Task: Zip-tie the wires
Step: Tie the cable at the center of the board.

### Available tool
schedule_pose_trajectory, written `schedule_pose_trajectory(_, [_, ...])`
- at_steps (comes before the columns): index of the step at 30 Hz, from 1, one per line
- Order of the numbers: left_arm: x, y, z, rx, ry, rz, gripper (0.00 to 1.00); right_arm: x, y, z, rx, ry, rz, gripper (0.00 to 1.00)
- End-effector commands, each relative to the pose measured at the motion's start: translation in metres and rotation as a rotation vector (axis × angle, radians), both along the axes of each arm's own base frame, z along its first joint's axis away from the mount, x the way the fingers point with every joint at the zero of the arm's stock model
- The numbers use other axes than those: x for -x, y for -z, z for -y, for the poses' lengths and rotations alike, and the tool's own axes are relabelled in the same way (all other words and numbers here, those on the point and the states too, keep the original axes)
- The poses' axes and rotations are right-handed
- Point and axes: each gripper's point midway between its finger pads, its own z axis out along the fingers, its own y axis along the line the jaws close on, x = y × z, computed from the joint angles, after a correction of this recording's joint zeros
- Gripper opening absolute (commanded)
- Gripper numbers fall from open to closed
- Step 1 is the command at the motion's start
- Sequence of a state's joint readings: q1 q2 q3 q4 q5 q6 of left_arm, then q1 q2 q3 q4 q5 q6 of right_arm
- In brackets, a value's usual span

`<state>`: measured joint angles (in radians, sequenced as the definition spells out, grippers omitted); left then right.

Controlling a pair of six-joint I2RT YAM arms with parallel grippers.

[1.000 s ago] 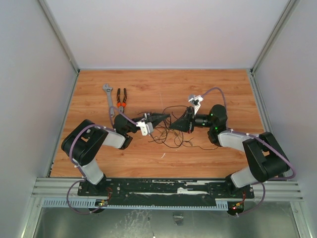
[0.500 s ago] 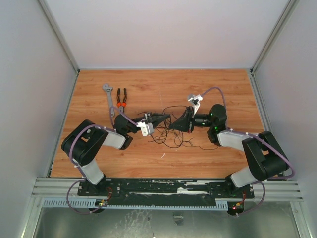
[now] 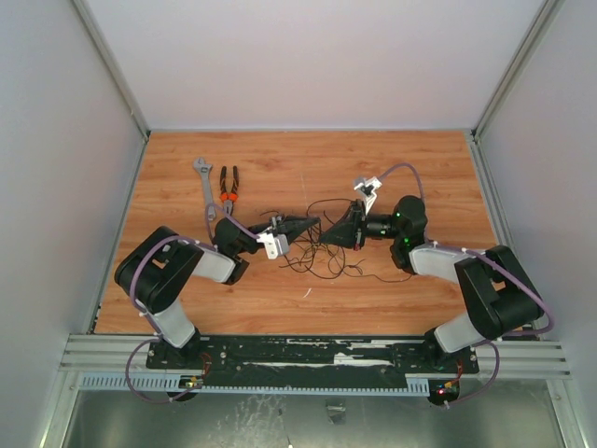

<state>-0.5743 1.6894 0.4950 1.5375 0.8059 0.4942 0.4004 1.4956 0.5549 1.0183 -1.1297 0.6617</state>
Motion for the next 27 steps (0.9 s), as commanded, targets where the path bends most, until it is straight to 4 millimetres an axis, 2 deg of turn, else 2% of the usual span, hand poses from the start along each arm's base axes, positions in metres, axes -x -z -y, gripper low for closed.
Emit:
schedule_pose_trajectory(1, [0.0268,-0.0736,-0.0128,0.187,0.001,0.314,0.00,-0.0094,-0.0092,0.0013,0.001,0.012,0.015,0.00])
schedule_pose_trajectory(27, [0.0294,-0.0753,-0.0126,0.185,-0.008,0.348,0.00,-0.0019,-0.0146,0.0024,0.047,-0.021,-0.060,0.00])
